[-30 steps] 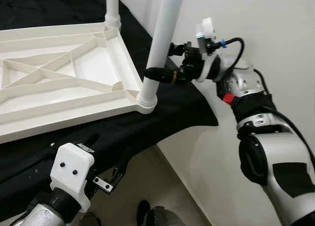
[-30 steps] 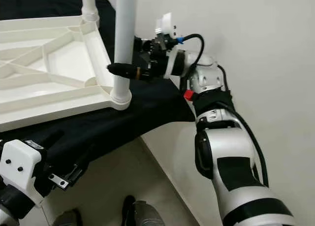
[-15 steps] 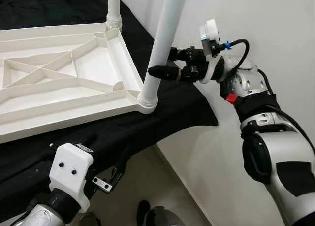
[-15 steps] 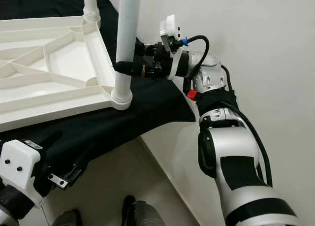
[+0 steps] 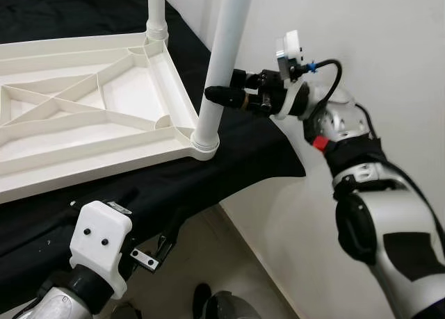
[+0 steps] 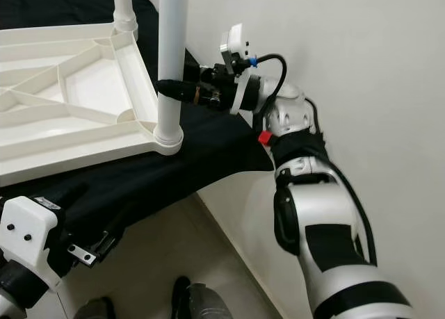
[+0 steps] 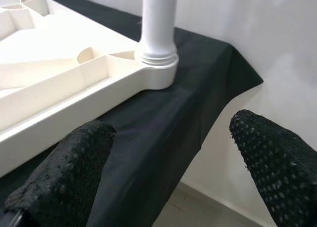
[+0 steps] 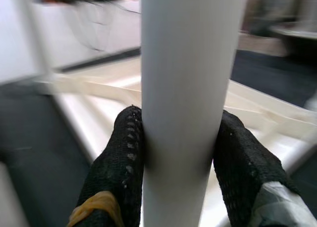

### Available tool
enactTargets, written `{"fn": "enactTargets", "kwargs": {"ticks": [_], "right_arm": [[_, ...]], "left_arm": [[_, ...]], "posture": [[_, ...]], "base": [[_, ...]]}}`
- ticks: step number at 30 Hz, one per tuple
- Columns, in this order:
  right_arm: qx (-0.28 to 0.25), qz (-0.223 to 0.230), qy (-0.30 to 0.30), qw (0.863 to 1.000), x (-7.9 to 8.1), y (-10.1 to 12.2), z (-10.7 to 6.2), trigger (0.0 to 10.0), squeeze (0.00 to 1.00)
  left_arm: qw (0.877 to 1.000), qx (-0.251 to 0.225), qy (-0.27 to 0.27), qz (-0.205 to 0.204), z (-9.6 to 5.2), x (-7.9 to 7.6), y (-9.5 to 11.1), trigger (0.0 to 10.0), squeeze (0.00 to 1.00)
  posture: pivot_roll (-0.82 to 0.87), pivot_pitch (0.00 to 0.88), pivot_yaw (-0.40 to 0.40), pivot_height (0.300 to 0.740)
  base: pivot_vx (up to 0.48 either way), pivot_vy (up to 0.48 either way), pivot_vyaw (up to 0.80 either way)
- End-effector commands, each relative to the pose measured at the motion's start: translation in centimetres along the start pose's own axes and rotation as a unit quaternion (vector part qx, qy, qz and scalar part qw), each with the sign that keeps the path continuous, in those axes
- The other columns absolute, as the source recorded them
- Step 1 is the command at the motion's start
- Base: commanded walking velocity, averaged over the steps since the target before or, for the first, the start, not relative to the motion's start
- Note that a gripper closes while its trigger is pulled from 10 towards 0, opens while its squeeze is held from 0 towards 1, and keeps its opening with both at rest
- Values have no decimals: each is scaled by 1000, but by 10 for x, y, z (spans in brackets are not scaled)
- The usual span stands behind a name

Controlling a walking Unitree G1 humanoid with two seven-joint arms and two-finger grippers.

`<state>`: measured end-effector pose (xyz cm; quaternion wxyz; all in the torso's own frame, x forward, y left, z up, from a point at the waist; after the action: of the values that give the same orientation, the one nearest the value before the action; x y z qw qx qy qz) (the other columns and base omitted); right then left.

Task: Building children table

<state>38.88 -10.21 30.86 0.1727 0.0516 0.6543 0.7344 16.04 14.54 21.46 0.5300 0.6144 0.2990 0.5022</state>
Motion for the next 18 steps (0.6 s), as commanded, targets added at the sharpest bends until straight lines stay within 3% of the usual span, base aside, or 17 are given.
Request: {"fn": "enactTargets", "kwargs": {"ticks": [1,2,3,4,5,6,8,9,13,18], "right_arm": [[69,18,-74,995,-7,-31,-11,0,0],[69,18,-74,995,-7,-31,-11,0,0],[78,15,-280,957,-29,-40,-22,0,0],[87,-3,-331,940,10,-66,-6,0,0],[72,-7,-399,914,41,-71,-14,0,0],[67,31,-433,898,60,-74,-18,0,0],[67,31,-433,898,60,-74,-18,0,0],[58,43,-416,906,53,-71,-8,0,0],[36,34,-395,917,36,-56,12,0,0],[41,48,-376,925,40,-55,28,0,0]], "left_arm": [[1000,14,-9,-4,-3,-3,-3,10000,0],[1000,14,-9,-4,-3,-3,-3,10000,0],[1000,15,-8,-4,-4,-3,-4,10000,0],[1000,17,-6,-3,-5,-2,-5,10000,0],[1000,18,-5,-3,-6,-1,-5,10000,0],[1000,20,-1,0,-6,2,-5,10000,0],[1000,20,-1,0,-6,2,-5,10000,0],[1000,16,-4,-1,-2,0,-3,10000,0],[1000,-1,-8,-1,5,-1,3,10000,0],[1000,5,0,15,4,4,2,10000,0]], "posture": [[148,294,-239,740],[148,294,-239,740],[143,291,-253,740],[154,265,-233,740],[154,265,-233,740],[110,293,-216,740],[110,293,-216,740],[141,244,-214,740],[134,224,-225,740],[138,225,-222,740]], "base": [[0,0,0],[0,0,0],[0,0,0],[0,0,0],[0,0,0],[0,0,0],[0,0,0],[0,0,0],[0,0,0],[0,0,0]]}}
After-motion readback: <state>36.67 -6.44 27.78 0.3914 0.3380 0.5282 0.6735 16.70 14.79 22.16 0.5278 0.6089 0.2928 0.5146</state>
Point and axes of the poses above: a point about 5 cm out from each wrist's last joint towards the gripper, its own z axis pointing out of the wrist towards the gripper, its own y axis along the axis of the wrist's last joint, x = y × z, the point moved 1 cm from there along z, pointing out of the wrist towards the gripper, and after that the axes turned 9 degrees about z, right-handed, at the moved point
